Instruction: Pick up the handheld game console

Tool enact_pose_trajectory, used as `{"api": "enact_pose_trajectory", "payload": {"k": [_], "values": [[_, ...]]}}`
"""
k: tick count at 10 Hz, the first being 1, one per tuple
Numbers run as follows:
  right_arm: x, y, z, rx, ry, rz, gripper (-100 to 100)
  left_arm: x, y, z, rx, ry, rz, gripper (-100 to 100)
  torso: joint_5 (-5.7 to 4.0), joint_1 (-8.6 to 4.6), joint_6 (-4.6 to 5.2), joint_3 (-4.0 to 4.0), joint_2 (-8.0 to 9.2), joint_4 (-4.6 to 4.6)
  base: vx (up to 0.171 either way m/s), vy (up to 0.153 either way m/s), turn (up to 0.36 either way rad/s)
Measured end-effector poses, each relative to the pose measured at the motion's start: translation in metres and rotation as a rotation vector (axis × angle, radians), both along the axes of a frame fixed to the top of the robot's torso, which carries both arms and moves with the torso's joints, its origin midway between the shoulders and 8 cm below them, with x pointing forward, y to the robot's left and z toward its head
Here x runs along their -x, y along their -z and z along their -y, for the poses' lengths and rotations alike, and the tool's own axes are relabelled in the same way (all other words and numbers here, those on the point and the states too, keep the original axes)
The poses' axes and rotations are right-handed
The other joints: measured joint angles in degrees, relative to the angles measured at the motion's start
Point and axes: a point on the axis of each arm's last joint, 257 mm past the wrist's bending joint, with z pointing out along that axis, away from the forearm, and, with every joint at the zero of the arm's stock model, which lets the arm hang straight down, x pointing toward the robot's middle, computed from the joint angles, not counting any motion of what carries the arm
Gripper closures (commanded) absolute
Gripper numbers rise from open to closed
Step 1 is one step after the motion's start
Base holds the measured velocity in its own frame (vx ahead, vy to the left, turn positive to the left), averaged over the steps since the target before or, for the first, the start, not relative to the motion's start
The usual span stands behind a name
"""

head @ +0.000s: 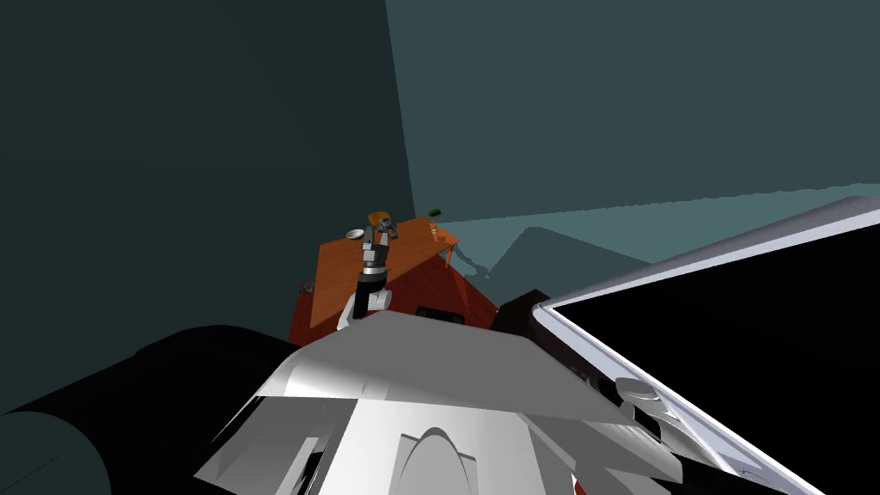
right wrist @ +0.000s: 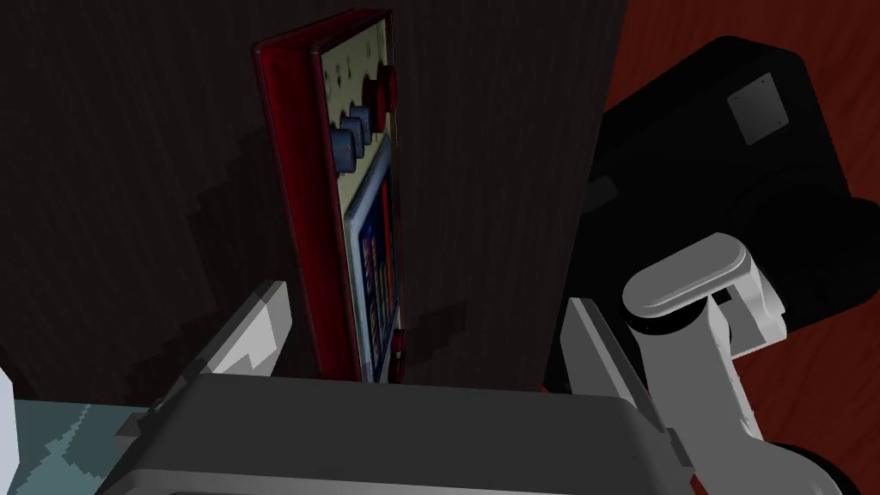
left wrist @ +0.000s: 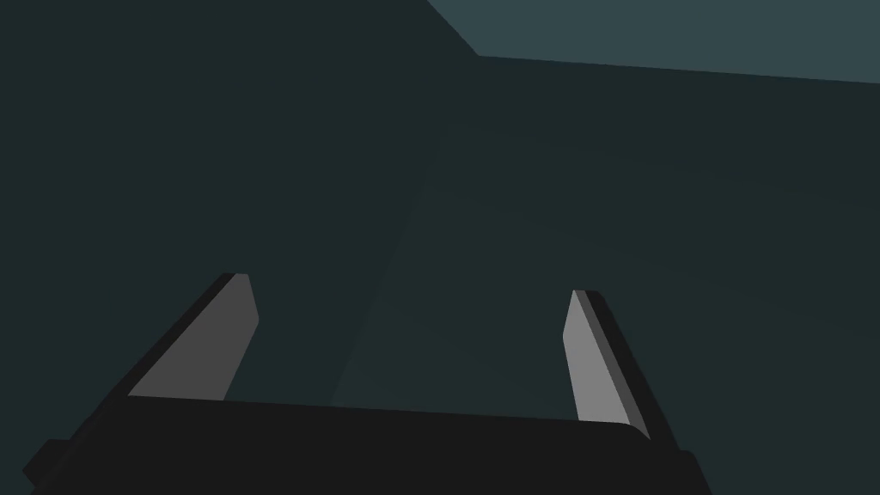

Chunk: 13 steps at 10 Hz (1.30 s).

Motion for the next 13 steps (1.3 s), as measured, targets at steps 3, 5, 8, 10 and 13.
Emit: {"api": "enact_pose_trajectory", "payload": {"k": [3,5,8,10,13], "values": [[0.044,-0.003,0.011,0.014,0.084,-0.023,-100,0.000,0.000,0.000,0.000,0.000,0.000,0,-0.03,-0.08,0.09,-0.11,-0.22,-0.04,-0.021,0.008,0.158],[0.055,-0.008,0.019,0.033,0.133,-0.014,-100,0.000,0.000,0.000,0.000,0.000,0.000,0,0.00,0.00,0.00,-0.03,-0.05,-0.01,-0.113,0.050,0.373],[0.083,-0.025,0.036,0.065,0.204,-0.019,-100,0.000,0.000,0.000,0.000,0.000,0.000,0,-0.02,-0.11,0.06,-0.10,-0.20,-0.03,-0.024,0.011,0.200],[0.086,-0.023,0.037,0.066,0.204,-0.022,100,0.000,0.000,0.000,0.000,0.000,-0.001,0,-0.05,-0.16,0.08,-0.19,-0.35,-0.07,0.000,0.000,0.000],[0.086,-0.023,0.037,0.065,0.204,-0.022,100,0.000,0.000,0.000,0.000,0.000,-0.001,0,-0.09,-0.19,0.10,-0.17,-0.32,-0.05,0.000,0.000,0.000]]}}
